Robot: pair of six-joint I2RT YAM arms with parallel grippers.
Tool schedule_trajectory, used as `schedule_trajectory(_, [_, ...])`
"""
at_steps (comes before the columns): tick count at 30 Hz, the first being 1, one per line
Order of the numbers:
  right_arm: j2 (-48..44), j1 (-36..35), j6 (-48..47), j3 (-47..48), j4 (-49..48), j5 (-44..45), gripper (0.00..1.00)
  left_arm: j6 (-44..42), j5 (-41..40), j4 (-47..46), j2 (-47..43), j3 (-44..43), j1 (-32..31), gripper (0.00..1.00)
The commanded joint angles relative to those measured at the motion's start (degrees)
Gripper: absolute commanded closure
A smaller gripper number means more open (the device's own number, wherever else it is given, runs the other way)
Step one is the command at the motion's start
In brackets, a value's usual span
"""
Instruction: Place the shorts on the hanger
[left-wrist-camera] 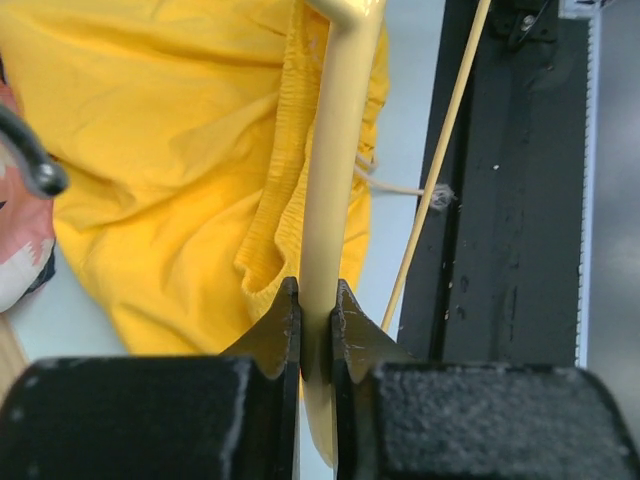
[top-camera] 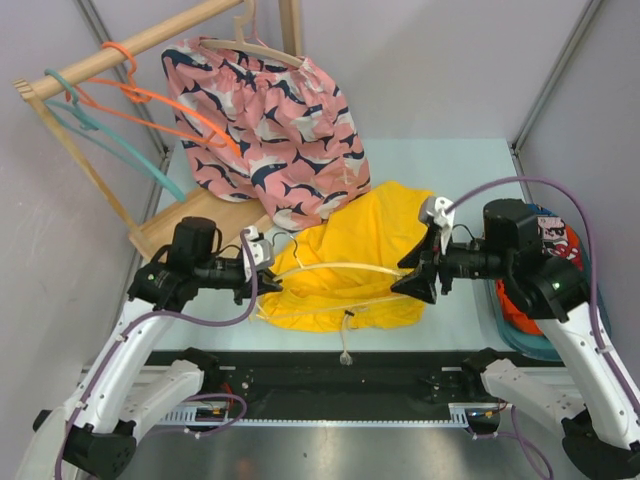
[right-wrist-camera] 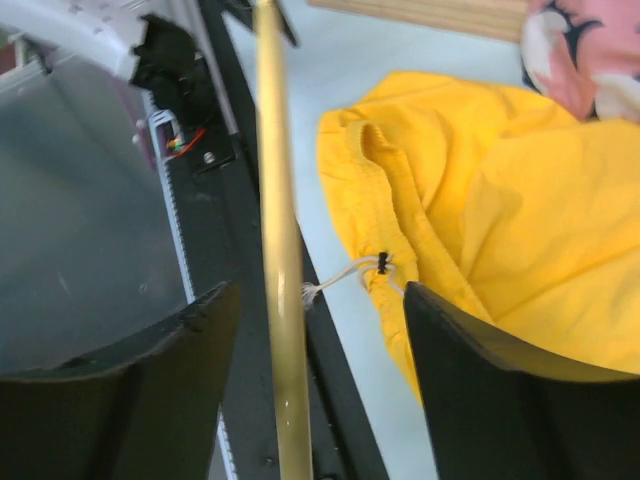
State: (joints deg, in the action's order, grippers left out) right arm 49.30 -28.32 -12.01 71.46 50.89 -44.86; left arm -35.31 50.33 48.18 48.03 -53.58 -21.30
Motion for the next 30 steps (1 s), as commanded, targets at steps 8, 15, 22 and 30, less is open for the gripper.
schedule_trajectory(8, [8.9, -2.7, -3.4, 3.5, -0.2, 4.5, 0.0, -7.7, -17.9, -1.2, 3.6, -4.8, -7.1, 0.99])
schedule_trajectory(15, [18.2, -12.3, -2.0, 5.4, -9.5, 7.4, 0.11, -4.0, -27.9, -7.5, 7.3, -4.8, -17.5, 1.0])
schedule_trajectory(22, [25.8, -13.7, -1.9, 5.4, -15.2, 5.9, 0.32, -3.1, -29.1, -10.0, 8.7, -5.0, -20.5, 1.0])
schedule_trajectory(30, [29.4, -17.9, -3.5, 5.4, -19.2, 8.4, 0.63, 0.1, -28.9, -11.2, 11.2, -6.2, -22.1, 1.0])
